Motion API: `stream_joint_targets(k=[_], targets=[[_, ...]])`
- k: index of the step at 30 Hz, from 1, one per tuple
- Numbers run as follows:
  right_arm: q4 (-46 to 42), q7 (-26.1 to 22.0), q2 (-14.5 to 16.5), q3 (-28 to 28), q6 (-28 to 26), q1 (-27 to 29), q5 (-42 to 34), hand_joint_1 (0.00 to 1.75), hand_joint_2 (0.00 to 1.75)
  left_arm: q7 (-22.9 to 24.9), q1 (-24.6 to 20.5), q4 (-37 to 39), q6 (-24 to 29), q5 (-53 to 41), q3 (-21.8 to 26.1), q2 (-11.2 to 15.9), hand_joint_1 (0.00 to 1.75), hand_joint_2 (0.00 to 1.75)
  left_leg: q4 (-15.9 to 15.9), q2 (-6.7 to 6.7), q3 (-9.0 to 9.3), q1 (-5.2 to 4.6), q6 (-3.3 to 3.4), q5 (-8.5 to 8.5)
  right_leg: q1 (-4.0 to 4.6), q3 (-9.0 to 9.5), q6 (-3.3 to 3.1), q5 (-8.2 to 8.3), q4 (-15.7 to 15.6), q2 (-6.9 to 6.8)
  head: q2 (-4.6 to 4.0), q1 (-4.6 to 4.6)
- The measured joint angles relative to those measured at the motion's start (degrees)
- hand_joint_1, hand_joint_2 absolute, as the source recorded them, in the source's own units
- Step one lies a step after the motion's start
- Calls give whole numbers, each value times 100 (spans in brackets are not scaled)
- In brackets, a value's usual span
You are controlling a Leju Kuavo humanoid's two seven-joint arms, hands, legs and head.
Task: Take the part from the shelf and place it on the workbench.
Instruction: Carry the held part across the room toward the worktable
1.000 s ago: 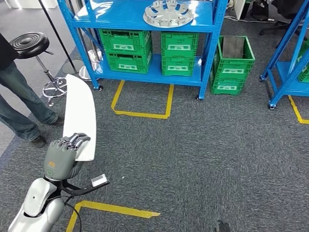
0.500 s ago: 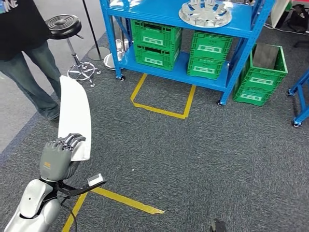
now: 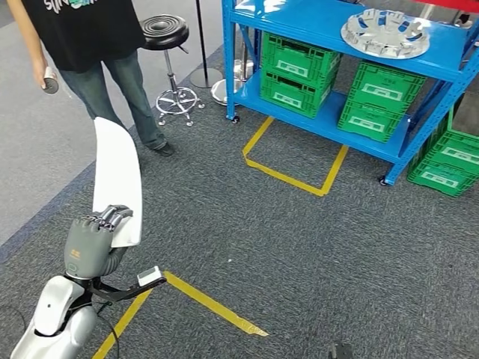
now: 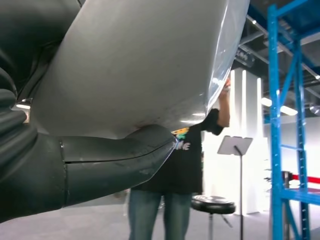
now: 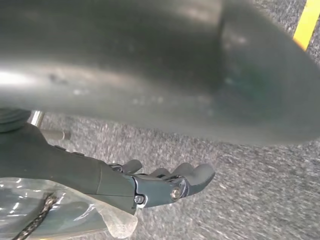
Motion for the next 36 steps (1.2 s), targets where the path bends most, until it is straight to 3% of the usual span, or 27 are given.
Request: stream_joint_targets(k=[1,3,5,6,7,9,11,12,14,16,17,19,20,21,22,23,25,27,29,30,32,34,36], targets=[[-1,-2,3,-1,-1,-1,1,0,0,16,-11,10,0,41,-11,9,175,175,130,157,-65,-7,-36,-90,-15,28,-24,32,-36,-89,0,-12],[-1,-3,5,-3,-1,9,5,0,0,65,-38,27,-1,119,-52,18,175,175,738,527,-335,10,-109,-437,-25,45,-50,49,-64,-266,0,-34],[-1,1,5,-5,-1,18,12,0,0,116,-36,45,-7,195,-101,31,175,175,1397,645,-620,75,-185,-693,-28,47,-47,35,-60,-450,0,-38],[-1,3,5,-6,-1,18,19,0,0,140,-29,52,-15,232,-119,43,175,175,1479,667,-643,109,-217,-676,-34,51,-34,24,-59,-537,0,-39],[-1,4,6,-7,-1,16,26,0,0,161,-25,57,-26,270,-132,56,175,175,1336,693,-553,138,-244,-563,-44,61,-14,10,-57,-619,0,-38],[-1,6,7,-8,0,9,46,0,0,188,-33,60,-63,341,-152,78,175,175,589,868,-131,151,-282,-252,-61,95,51,-38,-45,-766,0,-40],[-2,8,6,-8,3,-5,65,0,0,198,-49,58,-104,410,-184,87,175,175,59,1008,151,115,-215,-128,-51,105,139,-97,-26,-880,0,-46],[-3,10,5,-8,4,-13,74,0,0,201,-55,58,-123,442,-201,94,175,175,6,1012,172,87,-153,-158,-41,119,179,-116,-31,-925,0,-48],[-3,18,9,-8,7,-27,92,0,0,205,-55,56,-164,492,-231,120,175,175,0,881,157,77,-34,-149,-52,166,251,-140,-60,-1010,0,-43],[-3,24,14,-8,5,-36,102,0,0,207,-67,54,-191,516,-248,142,175,175,-23,757,156,83,52,-133,-79,117,299,-288,103,-845,0,-33],[-3,24,16,-8,5,-35,103,0,0,207,-77,52,-196,521,-255,144,175,175,-35,698,157,87,91,-125,-85,-11,306,-445,370,-680,0,-21],[-2,25,16,-8,4,-20,104,0,0,208,-89,52,-197,527,-270,144,175,175,-35,576,149,63,142,-125,-70,-434,278,-806,1212,-389,0,-1],[-1,27,16,-8,3,-8,104,0,0,208,-86,52,-199,530,-279,144,175,175,-35,502,147,43,156,-125,-55,-638,256,-900,1566,-336,0,4],[-1,29,16,-8,3,1,106,0,0,208,-81,52,-201,536,-287,145,175,175,-34,421,147,21,166,-124,-40,-766,223,-881,1730,-312,0,4],[-1,31,16,-8,3,5,109,0,0,208,-78,52,-204,541,-292,147,175,175,-34,337,149,0,172,-122,-20,-780,182,-743,1647,-294,0,4],[-1,31,16,-8,3,5,112,0,0,208,-79,52,-208,549,-295,148,175,175,-33,252,154,-19,177,-118,4,-684,127,-513,1342,-251,0,3],[-1,33,10,-8,2,-3,120,0,0,209,-94,53,-221,561,-297,146,175,175,-28,94,152,-43,176,-108,40,-373,-5,-92,533,19,0,-4],[-2,37,2,-8,0,-9,127,0,0,213,-111,54,-241,565,-299,144,175,175,-24,-48,118,-28,139,-85,56,-174,-70,45,111,217,0,-5],[-3,37,-1,-8,1,-13,138,0,0,215,-113,54,-253,572,-305,153,175,175,-46,-195,87,-9,67,-42,54,-113,-60,58,43,126,0,0],[-3,36,3,-8,2,-16,144,0,0,216,-109,54,-256,576,-309,166,175,175,-35,-178,72,-15,40,-48,40,-85,-59,85,-6,45,0,-1],[-4,31,9,-9,5,-16,153,0,0,218,-129,54,-266,583,-318,190,175,175,250,118,-58,-42,-15,-240,6,-18,-64,138,-116,-139,0,-26],[-5,29,11,-10,9,-7,157,0,0,219,-155,55,-278,584,-335,193,175,175,953,513,-380,-16,-79,-612,7,14,-78,141,-150,-322,0,-46],[-5,31,11,-10,10,1,158,0,0,219,-150,57,-285,585,-354,196,175,175,1498,642,-633,45,-149,-787,6,22,-71,118,-146,-505,0,-48]])
